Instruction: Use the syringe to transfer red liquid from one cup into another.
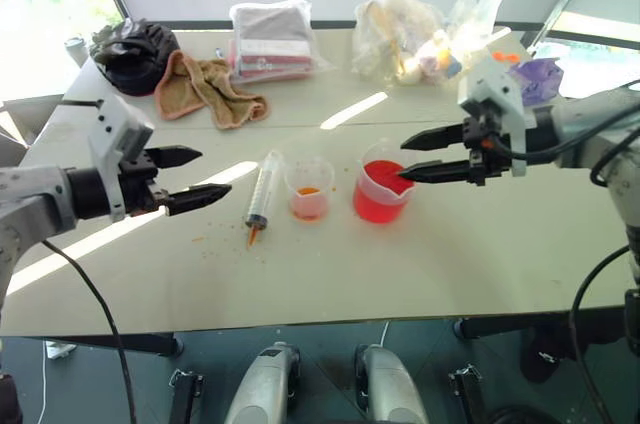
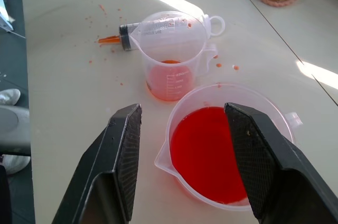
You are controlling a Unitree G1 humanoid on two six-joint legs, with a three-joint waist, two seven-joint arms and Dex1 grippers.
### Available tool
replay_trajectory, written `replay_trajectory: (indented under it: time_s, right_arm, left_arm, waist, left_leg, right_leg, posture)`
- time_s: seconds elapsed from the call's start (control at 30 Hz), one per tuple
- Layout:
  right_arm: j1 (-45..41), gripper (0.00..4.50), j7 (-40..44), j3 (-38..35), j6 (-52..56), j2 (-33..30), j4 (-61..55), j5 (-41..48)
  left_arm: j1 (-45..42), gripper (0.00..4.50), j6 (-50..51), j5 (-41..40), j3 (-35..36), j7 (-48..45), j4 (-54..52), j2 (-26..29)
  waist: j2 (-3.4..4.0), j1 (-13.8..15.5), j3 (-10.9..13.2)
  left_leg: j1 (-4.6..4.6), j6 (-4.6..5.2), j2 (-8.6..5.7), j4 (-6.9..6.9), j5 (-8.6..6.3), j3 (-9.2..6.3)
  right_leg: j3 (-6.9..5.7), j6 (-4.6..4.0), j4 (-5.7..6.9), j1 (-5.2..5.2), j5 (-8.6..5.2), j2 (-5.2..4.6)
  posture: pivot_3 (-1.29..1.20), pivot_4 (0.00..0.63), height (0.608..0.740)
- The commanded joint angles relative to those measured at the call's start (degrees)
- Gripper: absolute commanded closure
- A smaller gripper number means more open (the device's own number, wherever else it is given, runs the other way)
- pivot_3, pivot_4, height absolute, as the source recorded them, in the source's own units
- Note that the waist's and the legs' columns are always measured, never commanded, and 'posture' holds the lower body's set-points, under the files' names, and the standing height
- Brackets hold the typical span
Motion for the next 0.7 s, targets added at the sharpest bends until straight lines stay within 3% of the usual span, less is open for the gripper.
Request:
replay_trajectory:
  time_s: [0.03,0.7]
  right_arm:
    - [-1.6,1.91,-0.5,0.1,-1.2,1.0,-1.2,-0.3]
    - [-2.9,1.91,1.2,1.6,-3.3,1.4,1.7,-1.9]
  left_arm:
    - [-1.6,0.04,0.0,-1.1,1.4,1.0,-1.0,-0.1]
    - [-0.7,0.04,1.9,-3.4,1.5,4.6,-3.5,0.2]
  waist:
    - [0.00,0.0,0.0]
    - [0.00,0.0,0.0]
  left_leg:
    - [0.00,0.00,0.00,0.00,0.00,0.00]
    - [0.01,-0.04,-0.01,0.02,0.03,-0.01]
  right_leg:
    - [0.00,0.01,0.01,0.00,0.01,0.01]
    - [-0.02,0.07,0.05,0.00,0.04,0.06]
  posture:
    - [0.00,0.150,0.740]
    - [0.00,0.150,0.740]
